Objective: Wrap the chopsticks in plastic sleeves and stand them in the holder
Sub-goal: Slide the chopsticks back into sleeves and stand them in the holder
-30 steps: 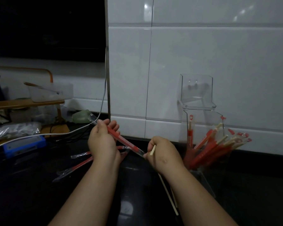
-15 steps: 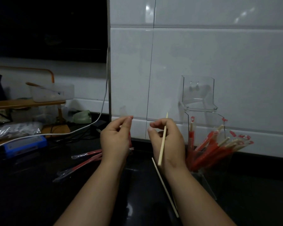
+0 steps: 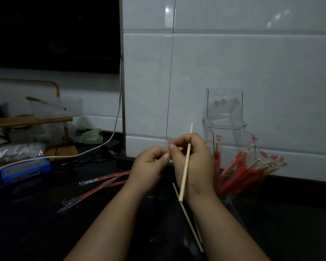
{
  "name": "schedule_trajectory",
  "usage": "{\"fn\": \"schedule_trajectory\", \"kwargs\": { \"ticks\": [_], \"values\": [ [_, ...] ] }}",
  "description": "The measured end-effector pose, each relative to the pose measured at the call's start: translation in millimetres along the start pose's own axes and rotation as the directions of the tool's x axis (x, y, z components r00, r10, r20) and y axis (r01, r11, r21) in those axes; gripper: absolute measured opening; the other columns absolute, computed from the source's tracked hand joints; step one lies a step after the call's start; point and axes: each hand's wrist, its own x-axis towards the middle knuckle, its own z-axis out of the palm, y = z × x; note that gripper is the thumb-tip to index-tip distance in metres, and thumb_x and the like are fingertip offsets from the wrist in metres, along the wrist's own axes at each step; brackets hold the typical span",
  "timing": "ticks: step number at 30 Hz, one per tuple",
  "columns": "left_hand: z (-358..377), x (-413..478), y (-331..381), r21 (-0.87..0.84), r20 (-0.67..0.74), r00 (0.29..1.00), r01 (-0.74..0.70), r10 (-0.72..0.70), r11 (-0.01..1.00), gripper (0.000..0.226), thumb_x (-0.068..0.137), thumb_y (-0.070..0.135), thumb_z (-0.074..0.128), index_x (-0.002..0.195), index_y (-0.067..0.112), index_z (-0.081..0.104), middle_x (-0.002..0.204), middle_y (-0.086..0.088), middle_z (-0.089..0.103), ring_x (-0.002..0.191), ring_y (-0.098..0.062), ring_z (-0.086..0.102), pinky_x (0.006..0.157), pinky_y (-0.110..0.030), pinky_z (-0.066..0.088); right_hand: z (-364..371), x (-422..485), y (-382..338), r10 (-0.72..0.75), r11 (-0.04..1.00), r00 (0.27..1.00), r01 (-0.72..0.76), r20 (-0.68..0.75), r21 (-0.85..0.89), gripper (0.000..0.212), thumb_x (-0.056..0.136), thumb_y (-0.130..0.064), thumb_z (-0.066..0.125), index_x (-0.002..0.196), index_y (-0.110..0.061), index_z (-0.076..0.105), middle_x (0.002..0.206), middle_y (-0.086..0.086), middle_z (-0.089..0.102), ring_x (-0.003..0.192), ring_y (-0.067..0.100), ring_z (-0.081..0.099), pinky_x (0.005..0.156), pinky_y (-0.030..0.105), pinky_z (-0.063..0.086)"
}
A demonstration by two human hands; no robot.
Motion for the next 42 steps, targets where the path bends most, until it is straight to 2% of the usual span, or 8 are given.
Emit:
{"fn": "schedule_trajectory", "kwargs": {
  "ticks": [5, 7, 12, 18, 23, 31, 37, 42],
  "values": [
    [-3, -1, 2, -0.011, -0.105, 0.994, 0.023, -0.024, 1.000, 0.032, 0.087, 0.002, 0.063, 0.100, 0.030, 0.073, 0.098, 0.001, 0.068, 0.086, -0.019, 0.064, 0.070, -0.039, 0.054, -1, 1, 3, 0.002, 0.999, 1.000, -0.003, -0.025, -0.042, 0.026, 0.086, -0.012, 0.071, 0.074, -0.027, 0.054, 0.068, -0.007, 0.061, 0.061, -0.001, 0.058, 0.055, 0.012, 0.043],
    [-6, 0, 3, -0.005, -0.189, 0.982, -0.010, 0.009, 1.000, 0.044, 0.085, -0.007, 0.058, 0.102, 0.032, 0.070, 0.103, 0.004, 0.069, 0.096, -0.013, 0.062, 0.075, -0.029, 0.055, -1, 0, 5, -0.011, 0.997, 0.999, 0.008, -0.041, -0.073, 0.024, 0.087, -0.016, 0.071, 0.075, -0.028, 0.054, 0.069, -0.008, 0.061, 0.063, 0.002, 0.058, 0.057, 0.020, 0.048],
    [-9, -1, 10, -0.142, -0.313, 0.949, -0.090, 0.041, 0.986, 0.040, 0.086, -0.014, 0.053, 0.094, 0.021, 0.070, 0.094, 0.000, 0.071, 0.086, -0.001, 0.066, 0.071, -0.011, 0.050, 1, -1, 5, -0.016, 0.998, 0.999, 0.013, -0.043, -0.066, 0.021, 0.087, -0.017, 0.070, 0.077, -0.028, 0.055, 0.072, -0.013, 0.060, 0.061, 0.003, 0.055, 0.055, 0.021, 0.046],
    [-5, -1, 10, -0.180, -0.247, 0.964, -0.147, 0.100, 0.973, 0.039, 0.090, -0.013, 0.056, 0.098, 0.022, 0.072, 0.094, 0.003, 0.076, 0.097, -0.009, 0.070, 0.077, -0.015, 0.052, 1, 0, 5, 0.019, 0.999, 0.999, -0.021, -0.026, -0.040, 0.023, 0.086, -0.012, 0.072, 0.077, -0.026, 0.056, 0.072, -0.005, 0.065, 0.068, 0.006, 0.062, 0.065, 0.027, 0.053],
    [2, -3, 15, -0.250, -0.197, 0.977, -0.126, 0.077, 0.960, 0.033, 0.091, -0.012, 0.057, 0.096, 0.018, 0.070, 0.091, 0.001, 0.073, 0.086, -0.003, 0.070, 0.070, -0.013, 0.052, 1, 2, 6, 0.054, 0.999, 0.997, -0.054, -0.049, -0.003, 0.024, 0.084, -0.009, 0.073, 0.076, -0.024, 0.056, 0.072, -0.004, 0.067, 0.069, 0.006, 0.063, 0.067, 0.023, 0.050],
    [0, 3, -2, -0.047, -0.220, 0.975, -0.043, 0.031, 0.998, 0.015, 0.089, 0.010, 0.071, 0.086, 0.024, 0.075, 0.080, 0.002, 0.074, 0.072, -0.013, 0.065, 0.065, -0.030, 0.049, 1, 2, 6, 0.024, 0.999, 0.998, -0.022, -0.053, 0.037, 0.026, 0.086, -0.003, 0.068, 0.078, -0.025, 0.057, 0.076, -0.007, 0.068, 0.073, 0.001, 0.063, 0.067, 0.011, 0.046],
    [-11, 8, 2, -0.155, -0.598, 0.798, -0.025, -0.073, 0.988, 0.006, 0.095, 0.015, 0.064, 0.096, 0.018, 0.069, 0.083, 0.003, 0.069, 0.070, -0.003, 0.061, 0.067, -0.021, 0.051, 3, 6, 20, 0.133, 0.989, 0.990, -0.135, -0.042, -0.066, 0.043, 0.082, 0.006, 0.052, 0.071, -0.036, 0.056, 0.085, -0.003, 0.069, 0.084, 0.017, 0.065, 0.073, 0.024, 0.048],
    [-23, 15, -4, -0.394, -0.710, 0.639, -0.013, -0.296, 0.919, 0.013, 0.099, 0.014, 0.057, 0.090, 0.021, 0.062, 0.080, -0.001, 0.063, 0.059, -0.008, 0.055, 0.055, -0.022, 0.047, 1, 6, 30, 0.314, 0.935, 0.937, -0.278, 0.153, -0.219, 0.015, 0.079, -0.013, 0.052, 0.077, -0.028, 0.055, 0.083, 0.000, 0.064, 0.075, 0.018, 0.059, 0.068, 0.029, 0.048]
  ]
}}
